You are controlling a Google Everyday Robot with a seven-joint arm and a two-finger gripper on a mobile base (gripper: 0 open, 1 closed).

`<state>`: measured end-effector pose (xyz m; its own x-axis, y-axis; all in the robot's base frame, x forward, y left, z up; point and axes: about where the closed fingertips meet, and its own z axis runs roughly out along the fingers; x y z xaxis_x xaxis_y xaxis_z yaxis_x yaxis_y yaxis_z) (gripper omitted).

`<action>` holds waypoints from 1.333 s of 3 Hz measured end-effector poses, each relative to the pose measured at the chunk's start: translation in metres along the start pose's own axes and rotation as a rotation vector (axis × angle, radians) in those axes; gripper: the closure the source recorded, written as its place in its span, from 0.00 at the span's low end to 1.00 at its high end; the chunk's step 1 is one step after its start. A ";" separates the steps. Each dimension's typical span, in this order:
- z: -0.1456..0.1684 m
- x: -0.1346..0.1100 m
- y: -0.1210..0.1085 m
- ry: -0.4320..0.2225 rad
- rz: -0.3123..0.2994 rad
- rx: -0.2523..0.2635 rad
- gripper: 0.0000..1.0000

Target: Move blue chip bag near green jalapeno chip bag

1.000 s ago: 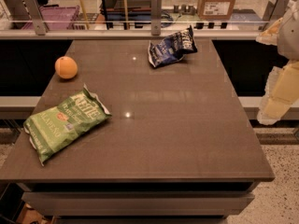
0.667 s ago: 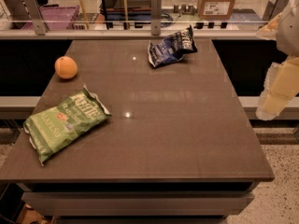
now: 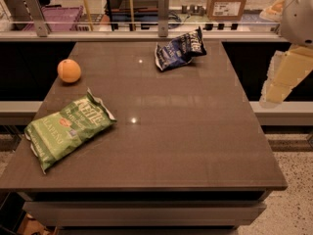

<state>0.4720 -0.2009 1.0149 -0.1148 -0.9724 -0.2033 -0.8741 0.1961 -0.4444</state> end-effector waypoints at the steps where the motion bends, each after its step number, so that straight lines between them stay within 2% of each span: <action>1: 0.008 -0.009 -0.019 -0.028 -0.034 0.041 0.00; 2: 0.023 -0.015 -0.039 -0.055 -0.056 0.054 0.00; 3: 0.046 -0.017 -0.060 -0.060 -0.048 0.065 0.00; 4: 0.095 -0.041 -0.106 -0.011 -0.007 0.097 0.00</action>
Offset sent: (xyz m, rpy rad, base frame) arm 0.0830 0.0137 -0.0081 0.0335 -0.0869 0.0935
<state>0.6143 -0.1699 0.9872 -0.1031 -0.9725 -0.2087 -0.8248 0.2008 -0.5285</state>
